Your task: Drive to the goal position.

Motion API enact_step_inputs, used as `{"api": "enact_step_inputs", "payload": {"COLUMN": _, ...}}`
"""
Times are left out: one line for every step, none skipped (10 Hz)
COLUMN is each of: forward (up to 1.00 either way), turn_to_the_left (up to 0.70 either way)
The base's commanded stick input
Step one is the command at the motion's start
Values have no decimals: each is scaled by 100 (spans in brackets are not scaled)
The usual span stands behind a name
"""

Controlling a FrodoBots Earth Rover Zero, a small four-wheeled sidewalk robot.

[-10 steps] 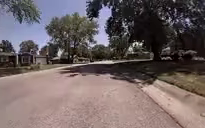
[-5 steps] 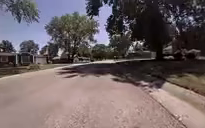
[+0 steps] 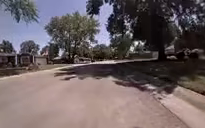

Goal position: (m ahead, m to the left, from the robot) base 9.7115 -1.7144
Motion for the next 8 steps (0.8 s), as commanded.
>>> {"api": "enact_step_inputs", "payload": {"forward": 70, "turn_to_the_left": 0}}
{"api": "enact_step_inputs", "payload": {"forward": 70, "turn_to_the_left": 0}}
{"api": "enact_step_inputs", "payload": {"forward": 70, "turn_to_the_left": 0}}
{"api": "enact_step_inputs", "payload": {"forward": 70, "turn_to_the_left": 0}}
{"api": "enact_step_inputs", "payload": {"forward": 70, "turn_to_the_left": 0}}
{"api": "enact_step_inputs", "payload": {"forward": 70, "turn_to_the_left": 0}}
{"api": "enact_step_inputs", "payload": {"forward": 70, "turn_to_the_left": 0}}
{"api": "enact_step_inputs", "payload": {"forward": 70, "turn_to_the_left": 0}}
